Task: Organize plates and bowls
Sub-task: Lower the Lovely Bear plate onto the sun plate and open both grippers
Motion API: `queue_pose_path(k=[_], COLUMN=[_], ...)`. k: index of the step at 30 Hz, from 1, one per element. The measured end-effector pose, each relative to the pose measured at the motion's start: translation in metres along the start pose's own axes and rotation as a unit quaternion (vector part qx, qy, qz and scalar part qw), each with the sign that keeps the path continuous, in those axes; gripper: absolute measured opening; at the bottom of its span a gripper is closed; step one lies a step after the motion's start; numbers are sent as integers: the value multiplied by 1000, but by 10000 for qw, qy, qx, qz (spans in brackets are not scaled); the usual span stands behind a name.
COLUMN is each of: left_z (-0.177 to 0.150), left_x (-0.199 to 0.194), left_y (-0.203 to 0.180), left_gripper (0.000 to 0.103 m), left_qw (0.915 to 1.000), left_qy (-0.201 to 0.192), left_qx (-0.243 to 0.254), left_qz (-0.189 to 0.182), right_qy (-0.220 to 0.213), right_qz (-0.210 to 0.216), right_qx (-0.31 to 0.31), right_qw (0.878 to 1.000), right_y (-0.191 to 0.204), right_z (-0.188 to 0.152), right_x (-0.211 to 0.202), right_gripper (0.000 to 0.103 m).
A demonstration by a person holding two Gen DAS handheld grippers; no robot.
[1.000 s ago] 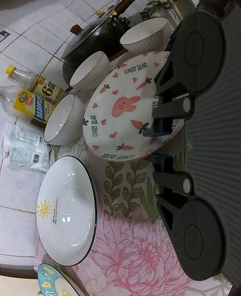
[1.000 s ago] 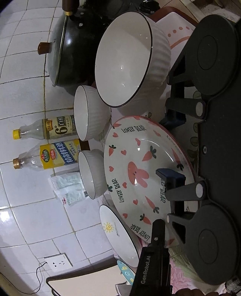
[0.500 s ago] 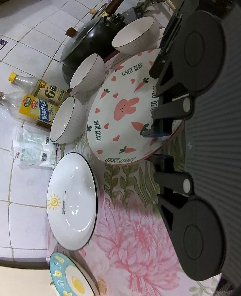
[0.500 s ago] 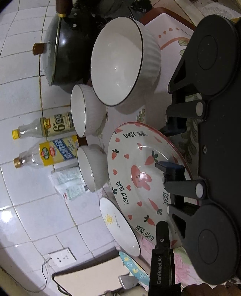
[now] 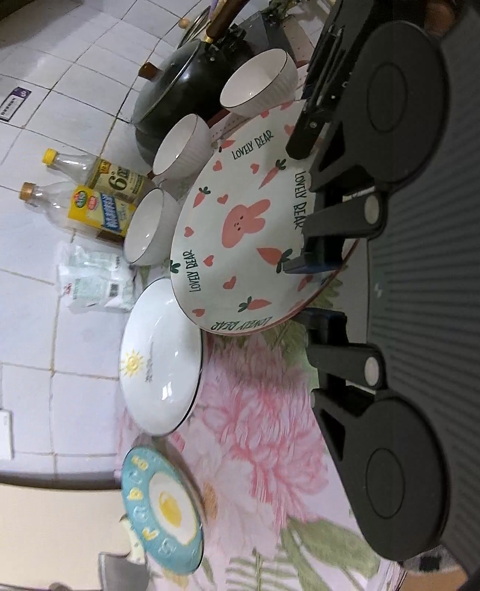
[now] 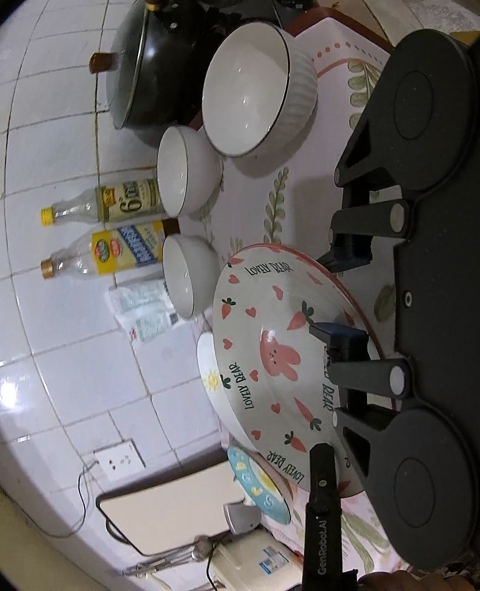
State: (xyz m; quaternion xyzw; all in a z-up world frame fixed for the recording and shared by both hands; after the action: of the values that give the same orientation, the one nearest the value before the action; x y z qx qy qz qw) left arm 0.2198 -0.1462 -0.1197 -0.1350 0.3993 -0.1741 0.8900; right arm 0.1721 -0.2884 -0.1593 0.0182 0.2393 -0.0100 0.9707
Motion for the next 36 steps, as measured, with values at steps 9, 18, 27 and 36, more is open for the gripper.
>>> queue_pose_path(k=[9,18,27,36], left_z=[11,33,59,84], left_x=[-37,-54,-41,-4], left_y=[24,46,67,86], left_gripper=[17,17,17,17], left_qw=[9995,9985,9977,9961], left_qy=[-266,-417,-417,-315], left_qx=[-148,-348,-529,-766], left_qz=[18,-35,58,298], right_qy=[-173,-198,-34,226], right_qz=[235,474,737,800], right_qx=[-259,-515,-695,-819], right_qw=[9992,9973,9948,9932], right_y=[32,58,73,80], right_z=[18,43,66,80], right_x=[-13,-10,19,68], right_gripper=[35,35,35,35])
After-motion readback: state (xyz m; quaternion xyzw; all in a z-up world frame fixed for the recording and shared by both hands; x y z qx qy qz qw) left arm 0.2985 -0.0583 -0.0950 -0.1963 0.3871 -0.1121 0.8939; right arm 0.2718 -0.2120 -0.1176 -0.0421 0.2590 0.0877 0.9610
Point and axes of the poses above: each gripper's, at about its wrist camera, not at the fingertips, and x roughly the way its jaws point, y to its left, z to its top, the point moved 10 cm from there along x, roughly the way its jaws point, and after that the axes turned 14 degrees about -x, right-handed, at the moved point
